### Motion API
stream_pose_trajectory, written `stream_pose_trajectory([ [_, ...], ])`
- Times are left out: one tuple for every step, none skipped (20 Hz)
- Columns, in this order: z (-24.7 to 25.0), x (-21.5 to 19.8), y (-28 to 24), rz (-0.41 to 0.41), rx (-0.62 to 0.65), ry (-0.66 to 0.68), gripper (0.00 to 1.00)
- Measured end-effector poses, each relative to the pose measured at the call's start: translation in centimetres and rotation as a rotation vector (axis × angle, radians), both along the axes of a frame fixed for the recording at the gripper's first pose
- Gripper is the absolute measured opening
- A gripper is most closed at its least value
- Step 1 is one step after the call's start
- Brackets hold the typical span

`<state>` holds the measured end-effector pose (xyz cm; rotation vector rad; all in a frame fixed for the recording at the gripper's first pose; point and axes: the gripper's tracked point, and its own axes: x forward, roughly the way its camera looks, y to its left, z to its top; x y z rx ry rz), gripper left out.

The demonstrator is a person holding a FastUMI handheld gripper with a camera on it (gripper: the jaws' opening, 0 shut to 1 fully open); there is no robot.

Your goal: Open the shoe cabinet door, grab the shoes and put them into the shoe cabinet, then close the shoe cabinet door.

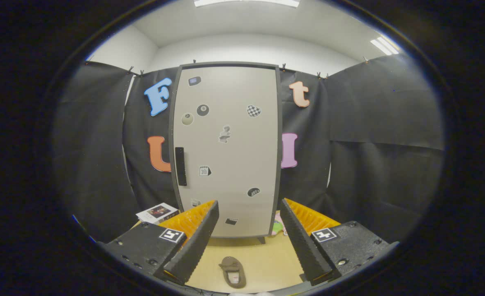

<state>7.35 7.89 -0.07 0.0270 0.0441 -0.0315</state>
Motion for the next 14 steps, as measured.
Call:
stream_pose_trajectory([
  [0.3, 1.3, 1.4, 0.02, 0.007, -0.003, 0.98],
  [0.3, 2.7, 2.7, 0.04, 0.014, -0.004, 0.98],
  [0.4, 4.1, 4.1, 0.06, 0.021, -0.004, 0.98],
  [0.3, 5.4, 5.5, 0.082, 0.026, 0.004, 0.98],
  [0.3, 6.7, 7.0, 0.107, 0.035, 0.011, 0.98],
  [0.4, 8.2, 8.5, 0.13, 0.04, 0.009, 0.98],
  [0.5, 9.5, 9.9, 0.152, 0.039, 0.009, 0.98],
  [0.4, 10.7, 11.0, 0.172, 0.034, 0.011, 0.98],
  [0.6, 12.0, 12.2, 0.192, 0.031, 0.011, 0.98],
  [0.5, 13.3, 13.3, 0.215, 0.03, 0.015, 0.98],
  [0.7, 14.7, 14.3, 0.232, 0.035, 0.015, 0.98],
  [0.7, 15.9, 15.0, 0.242, 0.037, 0.022, 0.98],
  [0.8, 17.3, 15.7, 0.25, 0.043, 0.024, 0.98],
  [0.9, 18.7, 16.3, 0.257, 0.051, 0.029, 0.98],
])
